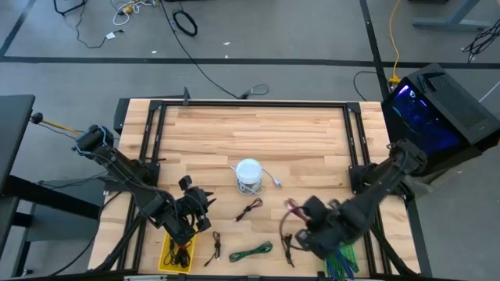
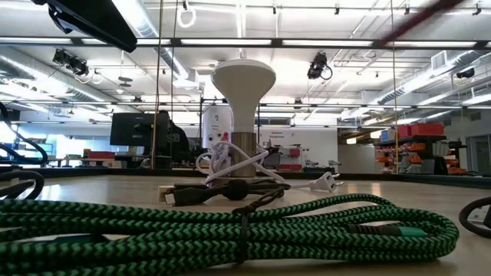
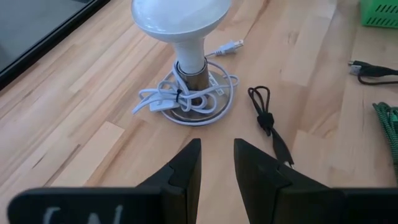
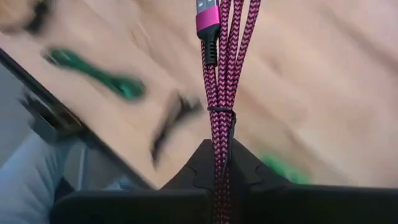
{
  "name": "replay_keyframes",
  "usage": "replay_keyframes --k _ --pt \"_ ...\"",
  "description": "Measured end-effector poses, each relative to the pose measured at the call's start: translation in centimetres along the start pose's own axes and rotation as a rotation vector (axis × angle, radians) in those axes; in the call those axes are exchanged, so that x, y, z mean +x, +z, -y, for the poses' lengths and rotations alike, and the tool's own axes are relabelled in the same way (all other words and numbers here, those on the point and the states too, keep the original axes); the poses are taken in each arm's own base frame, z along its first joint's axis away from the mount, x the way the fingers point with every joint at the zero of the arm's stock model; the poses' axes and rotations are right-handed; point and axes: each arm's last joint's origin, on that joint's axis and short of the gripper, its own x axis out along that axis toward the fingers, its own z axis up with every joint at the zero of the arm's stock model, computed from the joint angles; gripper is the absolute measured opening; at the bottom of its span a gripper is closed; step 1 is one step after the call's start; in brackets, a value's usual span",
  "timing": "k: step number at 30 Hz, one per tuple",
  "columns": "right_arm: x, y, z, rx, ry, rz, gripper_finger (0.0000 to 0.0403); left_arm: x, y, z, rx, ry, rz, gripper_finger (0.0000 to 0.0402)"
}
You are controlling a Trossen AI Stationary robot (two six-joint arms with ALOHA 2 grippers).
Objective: Pick & Place USB Port
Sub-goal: Put the pink charger cable into the green bin
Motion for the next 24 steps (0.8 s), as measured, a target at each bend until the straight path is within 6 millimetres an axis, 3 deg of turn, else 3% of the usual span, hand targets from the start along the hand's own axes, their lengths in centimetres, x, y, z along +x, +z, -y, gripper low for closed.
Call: replay_keyframes --k 10,14,18,24 --pt "-1.4 -7.1 2.3 0.241 -0.281 -0.366 0.0010 0.0 0.0 0.1 -0.043 -0.009 -0.007 0.0101" --pt "-2.1 -9.3 3.0 0.304 -0.343 -0.418 0.0010 -0.3 -0.1 0.3 -0.077 -0.029 -0.004 0.0101" --pt "-2.4 -10.5 3.4 0.342 -0.389 -0.443 0.0010 -0.8 -0.3 0.9 -0.093 -0.075 -0.005 0.0101" --pt "-0.7 -11.2 2.8 0.330 -0.428 -0.418 0.0010 -1.8 -0.7 1.6 -0.097 -0.136 0.007 0.0101"
